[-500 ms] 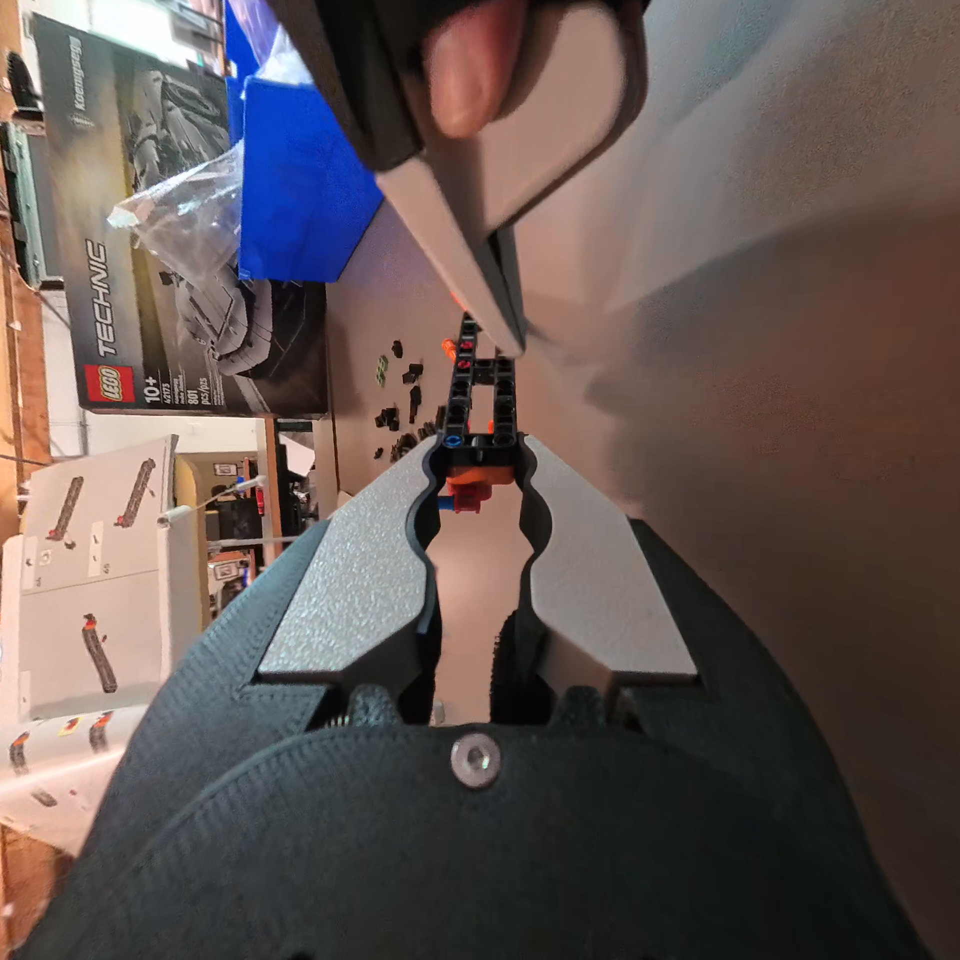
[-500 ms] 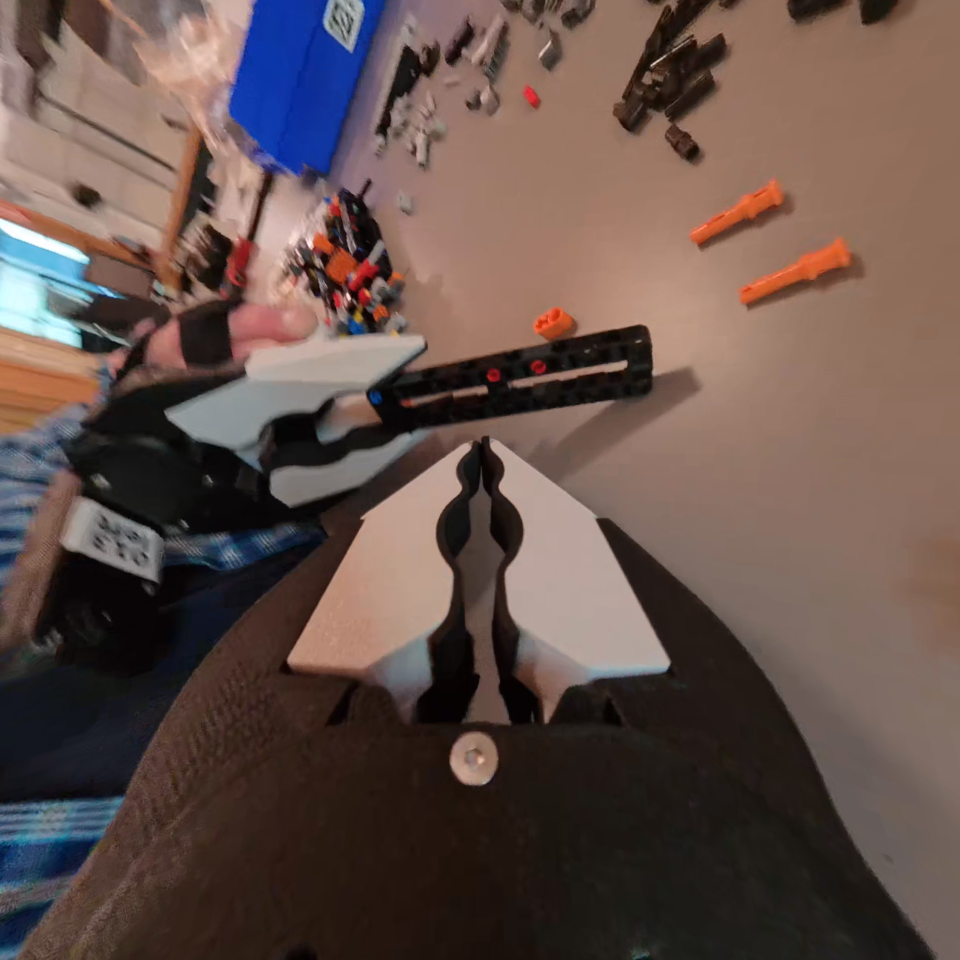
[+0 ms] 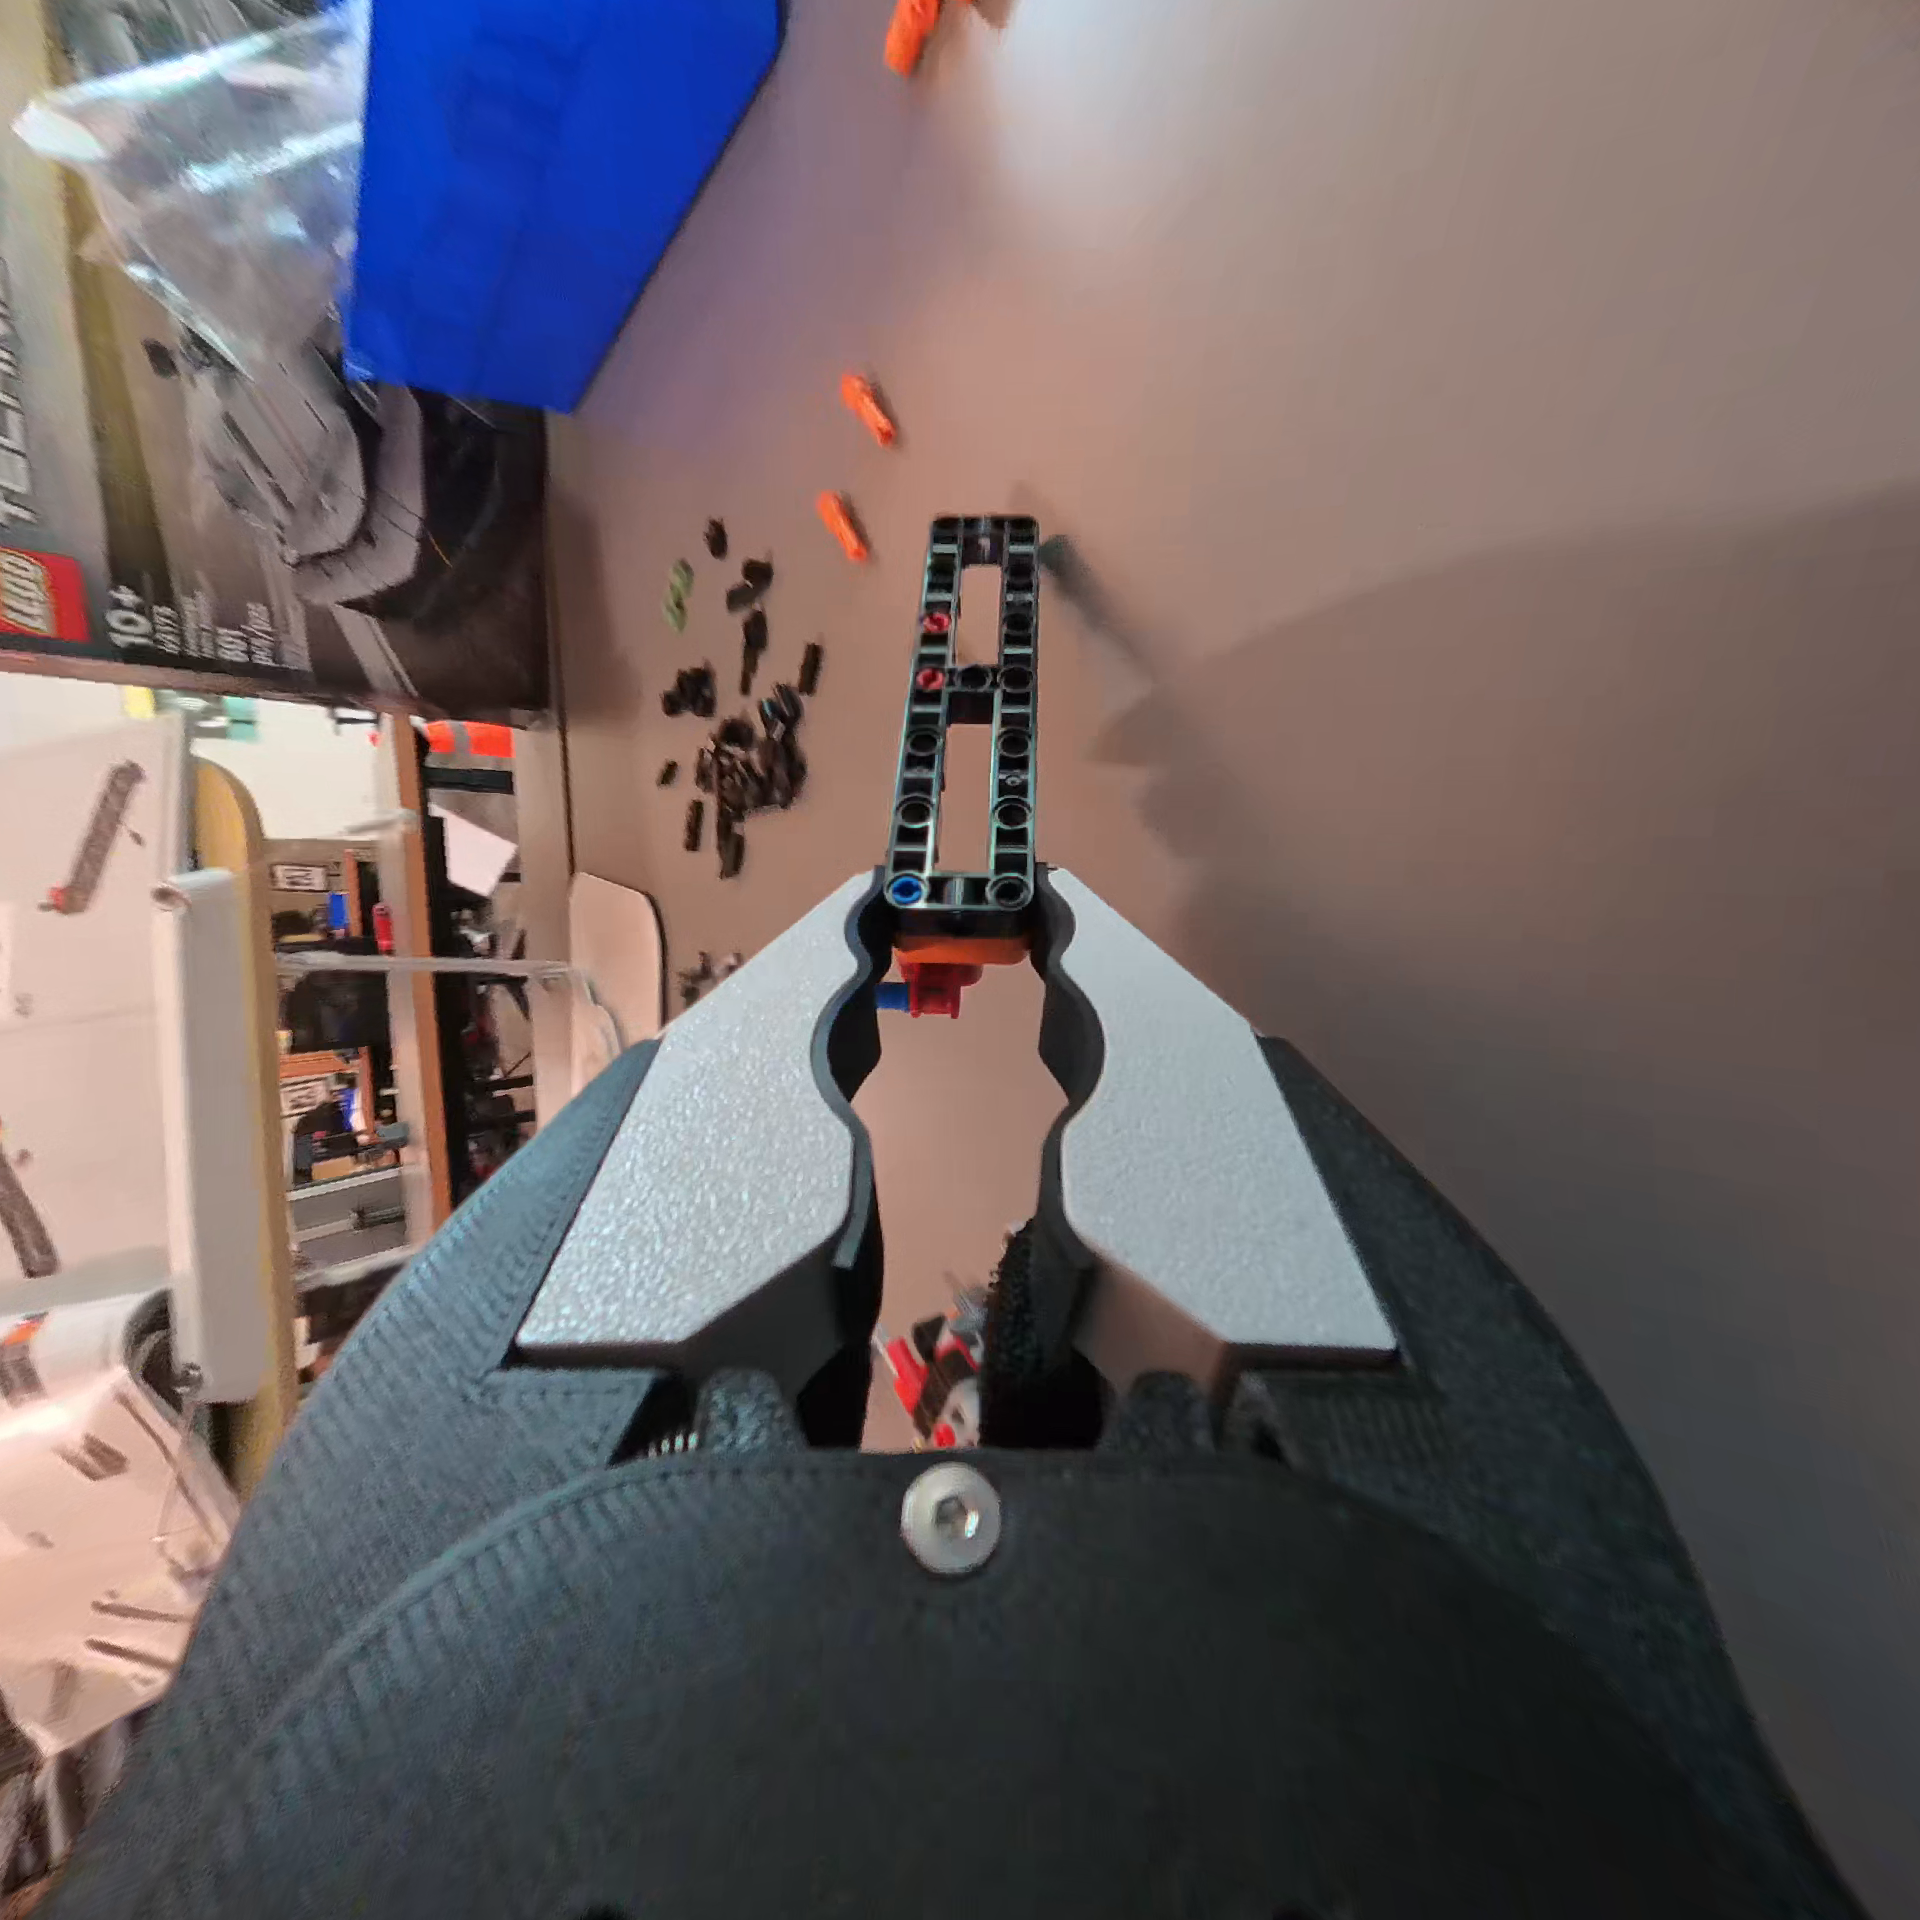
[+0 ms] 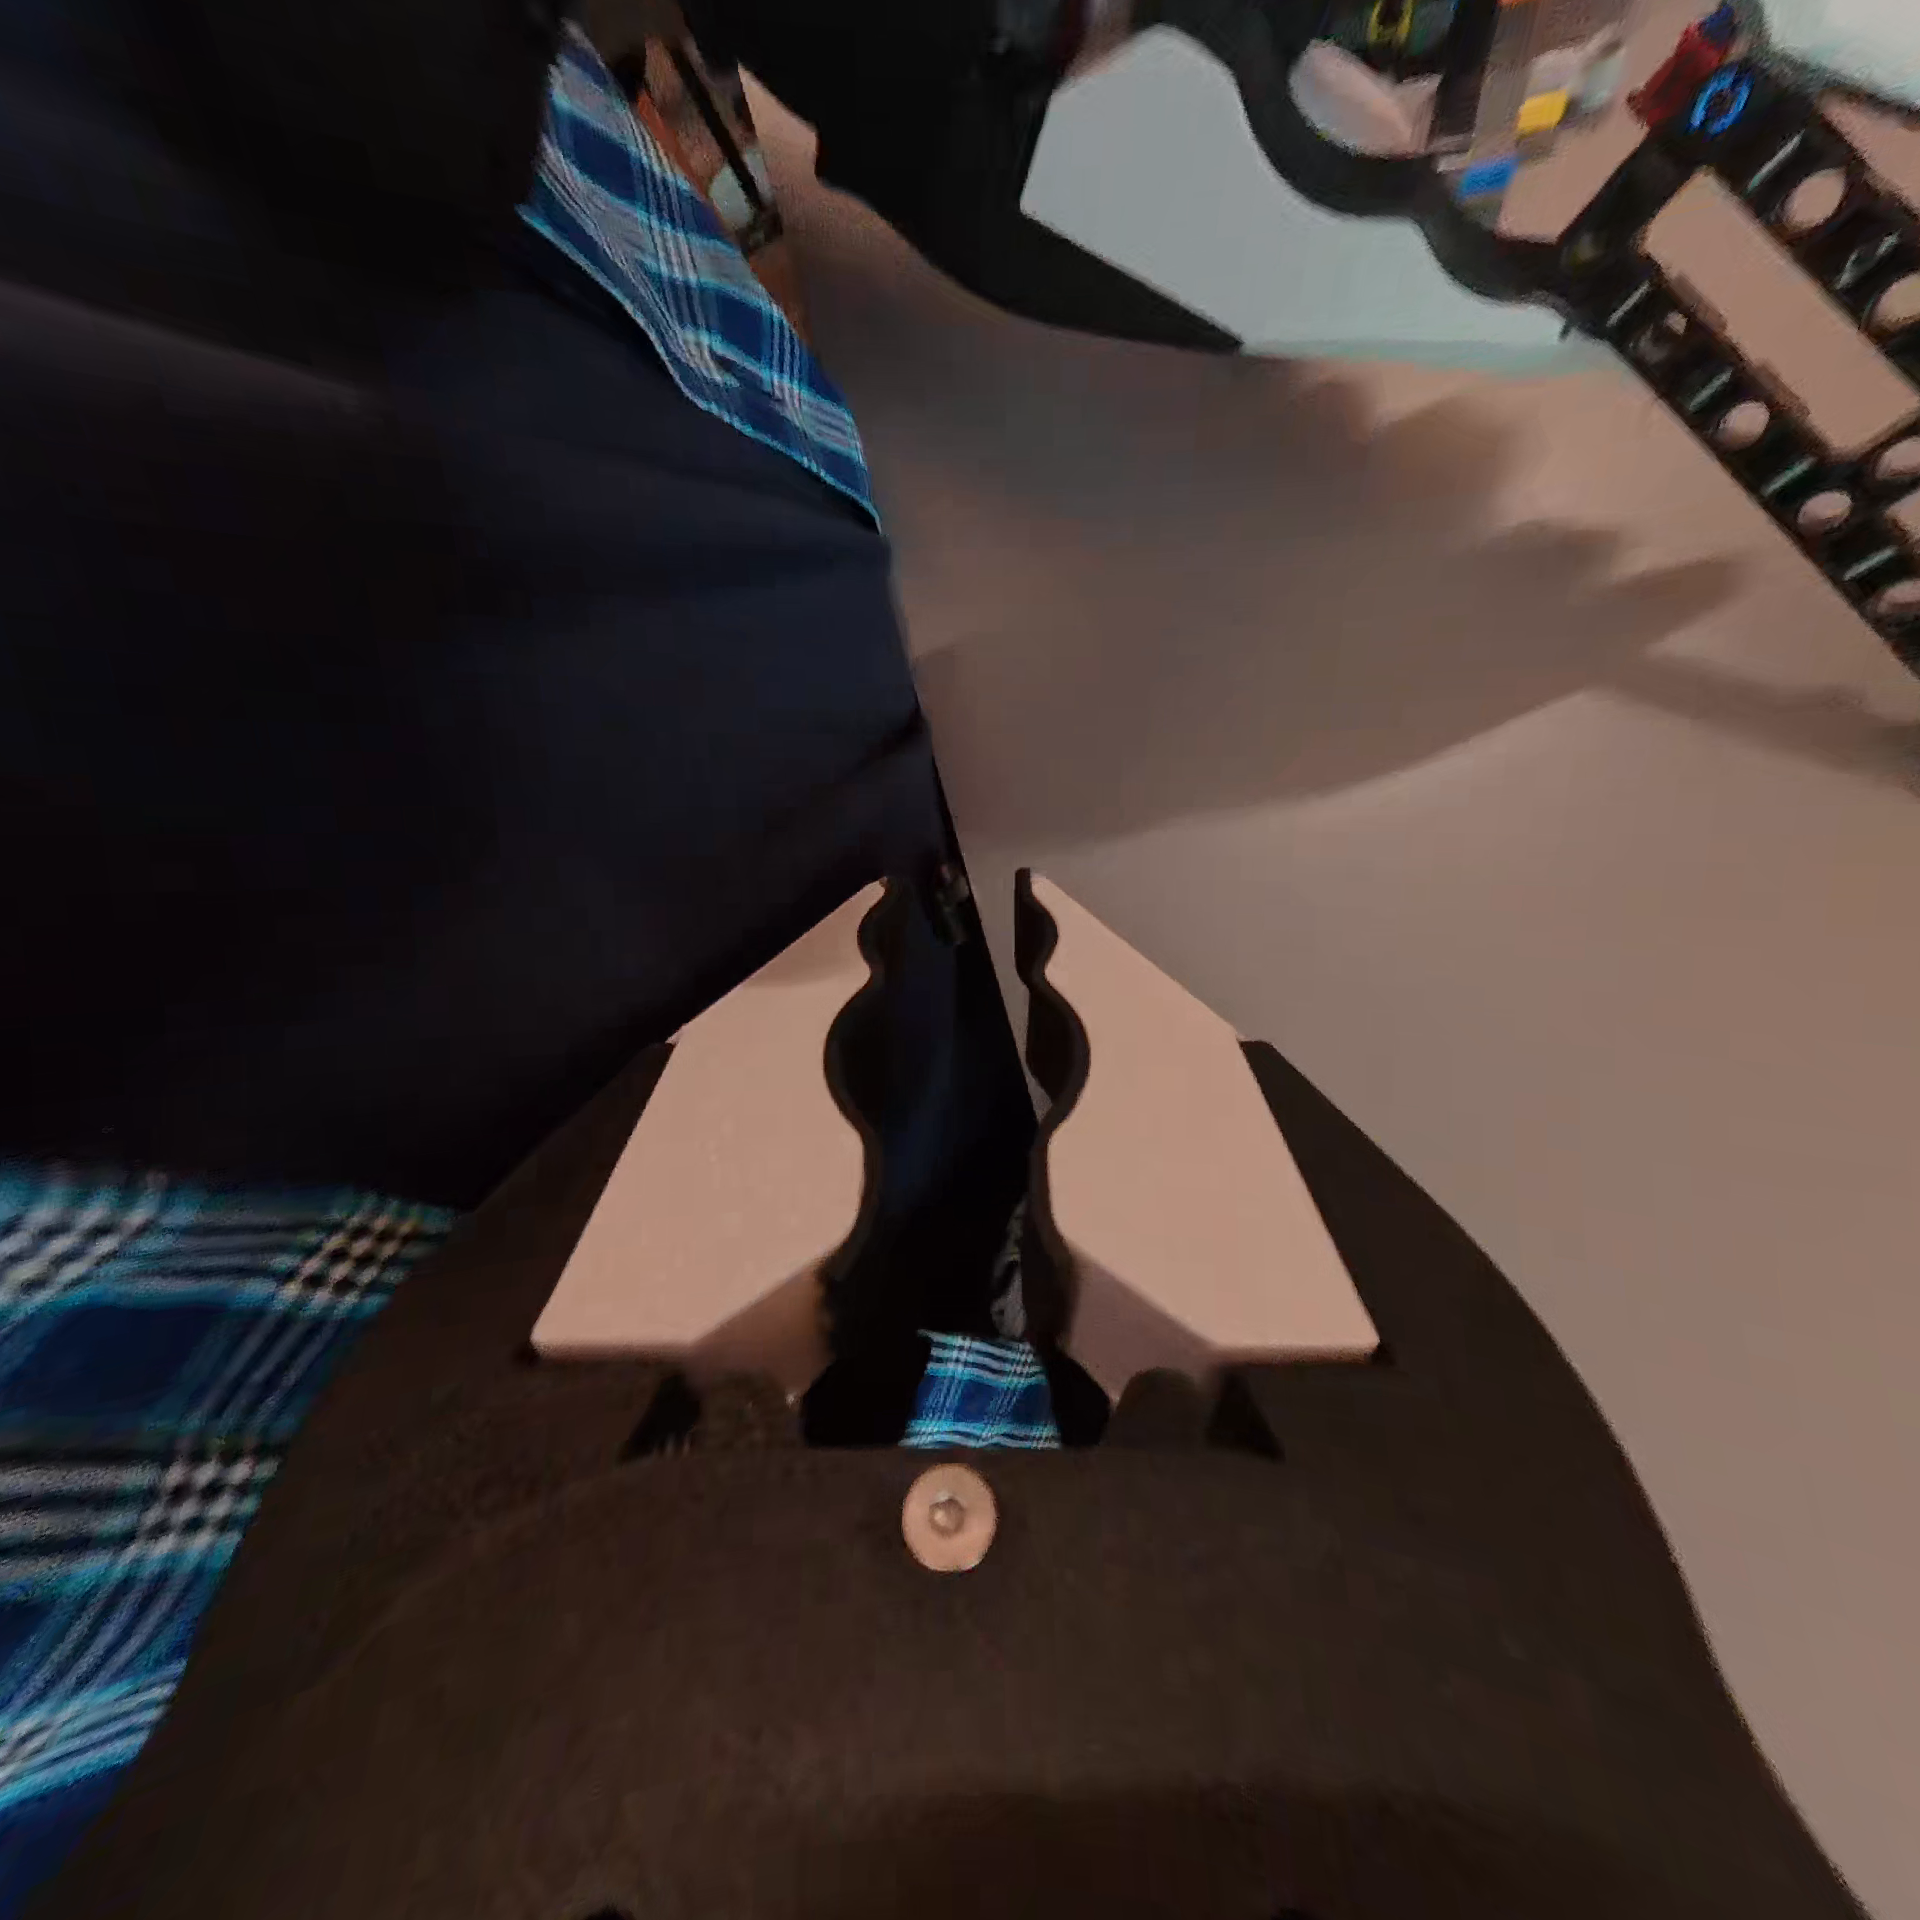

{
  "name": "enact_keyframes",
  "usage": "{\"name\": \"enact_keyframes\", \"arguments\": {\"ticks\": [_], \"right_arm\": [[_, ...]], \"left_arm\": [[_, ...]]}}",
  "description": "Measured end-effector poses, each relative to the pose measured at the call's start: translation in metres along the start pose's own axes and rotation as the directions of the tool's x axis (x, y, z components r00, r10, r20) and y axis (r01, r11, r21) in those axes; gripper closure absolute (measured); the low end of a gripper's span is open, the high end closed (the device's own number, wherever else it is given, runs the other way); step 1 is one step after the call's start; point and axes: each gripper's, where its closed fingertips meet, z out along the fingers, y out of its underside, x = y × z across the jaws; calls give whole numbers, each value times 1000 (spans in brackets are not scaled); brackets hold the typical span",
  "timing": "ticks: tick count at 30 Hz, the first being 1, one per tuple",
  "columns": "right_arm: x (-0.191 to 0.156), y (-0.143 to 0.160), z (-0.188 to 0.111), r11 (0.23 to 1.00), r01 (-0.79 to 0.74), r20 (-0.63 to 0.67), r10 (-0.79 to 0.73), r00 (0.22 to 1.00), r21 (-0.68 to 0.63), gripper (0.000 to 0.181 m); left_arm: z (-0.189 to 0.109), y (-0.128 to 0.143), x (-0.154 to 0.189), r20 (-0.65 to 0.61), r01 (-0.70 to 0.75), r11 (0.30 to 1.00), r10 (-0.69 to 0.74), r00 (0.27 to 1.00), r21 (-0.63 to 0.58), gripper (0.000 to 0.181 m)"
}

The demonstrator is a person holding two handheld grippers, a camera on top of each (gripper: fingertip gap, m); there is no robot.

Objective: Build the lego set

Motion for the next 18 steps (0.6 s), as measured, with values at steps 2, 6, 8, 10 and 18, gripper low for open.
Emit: {"name": "enact_keyframes", "arguments": {"ticks": [2,6,8,10,18], "right_arm": [[1,3,5,1000,14,1,-14,1000,-16,164],[1,6,9,998,49,5,-49,999,-45,170],[1,9,12,996,56,10,-55,998,-67,173],[-2,10,15,995,68,29,-66,997,-72,180],[-3,8,13,998,39,29,-38,999,-38,181]], "left_arm": [[-3,6,3,-9,5,1000,-5,1000,-15,155],[-6,12,8,-28,25,999,-26,999,-32,155],[-6,13,9,-30,30,999,-31,999,-34,155],[-5,13,10,-34,34,999,-35,999,-36,155],[-7,14,15,-51,53,998,-55,997,-38,155]]}}
